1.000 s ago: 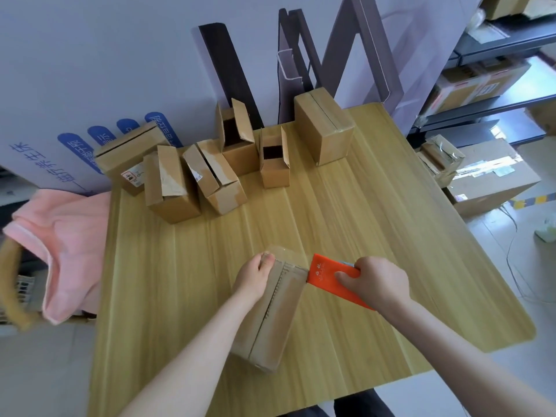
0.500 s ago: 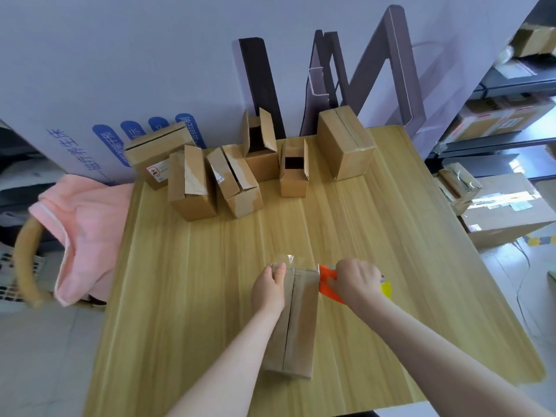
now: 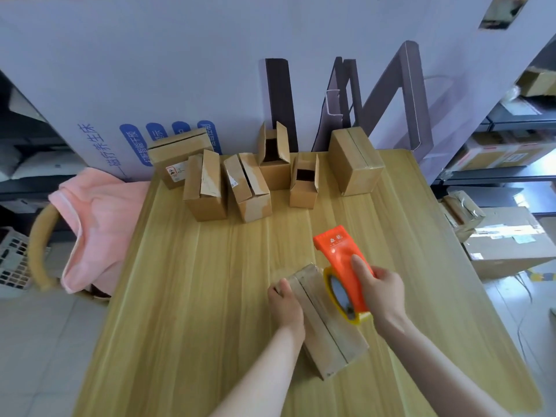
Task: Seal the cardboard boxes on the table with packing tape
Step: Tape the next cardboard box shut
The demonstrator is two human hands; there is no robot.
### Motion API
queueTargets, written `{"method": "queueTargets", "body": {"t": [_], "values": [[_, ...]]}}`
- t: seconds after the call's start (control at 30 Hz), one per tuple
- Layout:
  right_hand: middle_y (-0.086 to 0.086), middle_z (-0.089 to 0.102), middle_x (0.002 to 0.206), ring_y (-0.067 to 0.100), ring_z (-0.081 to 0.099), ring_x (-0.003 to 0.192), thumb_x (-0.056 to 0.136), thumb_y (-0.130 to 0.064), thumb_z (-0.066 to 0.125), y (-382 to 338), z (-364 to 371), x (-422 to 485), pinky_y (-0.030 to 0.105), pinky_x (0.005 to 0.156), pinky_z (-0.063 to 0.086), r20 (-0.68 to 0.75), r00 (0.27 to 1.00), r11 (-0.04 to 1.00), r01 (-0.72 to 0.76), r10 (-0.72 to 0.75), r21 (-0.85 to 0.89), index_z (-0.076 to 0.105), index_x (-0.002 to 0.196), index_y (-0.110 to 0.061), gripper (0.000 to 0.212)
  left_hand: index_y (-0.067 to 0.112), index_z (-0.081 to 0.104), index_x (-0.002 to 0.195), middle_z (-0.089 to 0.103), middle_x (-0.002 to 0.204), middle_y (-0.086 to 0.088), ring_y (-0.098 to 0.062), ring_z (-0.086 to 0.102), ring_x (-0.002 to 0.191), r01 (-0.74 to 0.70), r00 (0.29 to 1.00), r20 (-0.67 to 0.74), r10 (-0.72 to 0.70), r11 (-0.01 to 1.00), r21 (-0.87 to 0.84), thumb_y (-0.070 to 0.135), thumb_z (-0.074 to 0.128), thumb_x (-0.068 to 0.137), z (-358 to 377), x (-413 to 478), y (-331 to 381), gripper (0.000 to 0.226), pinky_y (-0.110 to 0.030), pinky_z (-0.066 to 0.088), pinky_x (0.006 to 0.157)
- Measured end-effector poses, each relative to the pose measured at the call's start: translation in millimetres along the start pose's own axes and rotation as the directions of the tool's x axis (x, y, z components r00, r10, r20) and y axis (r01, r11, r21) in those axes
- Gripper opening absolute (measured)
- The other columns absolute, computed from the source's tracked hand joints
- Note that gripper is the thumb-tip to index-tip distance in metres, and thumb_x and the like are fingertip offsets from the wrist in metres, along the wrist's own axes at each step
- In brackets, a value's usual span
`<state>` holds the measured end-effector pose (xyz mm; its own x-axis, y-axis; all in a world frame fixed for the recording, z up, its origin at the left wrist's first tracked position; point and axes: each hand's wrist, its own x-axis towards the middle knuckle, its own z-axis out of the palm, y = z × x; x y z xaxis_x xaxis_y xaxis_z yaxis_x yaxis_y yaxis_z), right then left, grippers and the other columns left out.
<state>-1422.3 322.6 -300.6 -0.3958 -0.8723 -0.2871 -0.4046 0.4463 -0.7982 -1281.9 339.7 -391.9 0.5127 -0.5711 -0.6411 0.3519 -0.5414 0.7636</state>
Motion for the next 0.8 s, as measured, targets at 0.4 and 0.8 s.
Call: {"method": "queueTargets", "body": {"t": [0.4, 0.8], "values": [[0.007, 0.051, 0.054, 0.018, 0.046, 0.047, 0.084, -0.048, 0.066, 6.3, 11.9, -11.1, 0.027, 0.046, 0.035, 0.041, 0.987, 0.971, -0.162, 0.157, 0.174, 0.062, 0.067, 0.002, 0.053, 0.011, 0.069, 0.111, 0.065, 0.113, -0.001, -0.007, 0.052, 0.111, -0.869, 0.402, 0.491, 0.773, 0.154, 0.470, 0.003, 0.059, 0.089, -45.7, 1.7, 10.1, 0.026, -0.022, 0.041, 0.099], [0.001, 0.058, 0.048, 0.010, 0.052, 0.040, 0.084, -0.047, 0.067, 8.2, 16.3, -11.5, 0.021, 0.039, 0.040, 0.032, 0.984, 0.957, -0.177, 0.174, 0.229, 0.067, 0.070, 0.003, 0.052, 0.025, 0.057, 0.114, 0.057, 0.116, 0.005, -0.021, 0.052, 0.111, -0.693, 0.654, 0.642, 0.400, -0.024, 0.721, 0.009, 0.058, 0.084, -11.3, 9.8, 44.8, 0.035, -0.033, 0.044, 0.083]]}}
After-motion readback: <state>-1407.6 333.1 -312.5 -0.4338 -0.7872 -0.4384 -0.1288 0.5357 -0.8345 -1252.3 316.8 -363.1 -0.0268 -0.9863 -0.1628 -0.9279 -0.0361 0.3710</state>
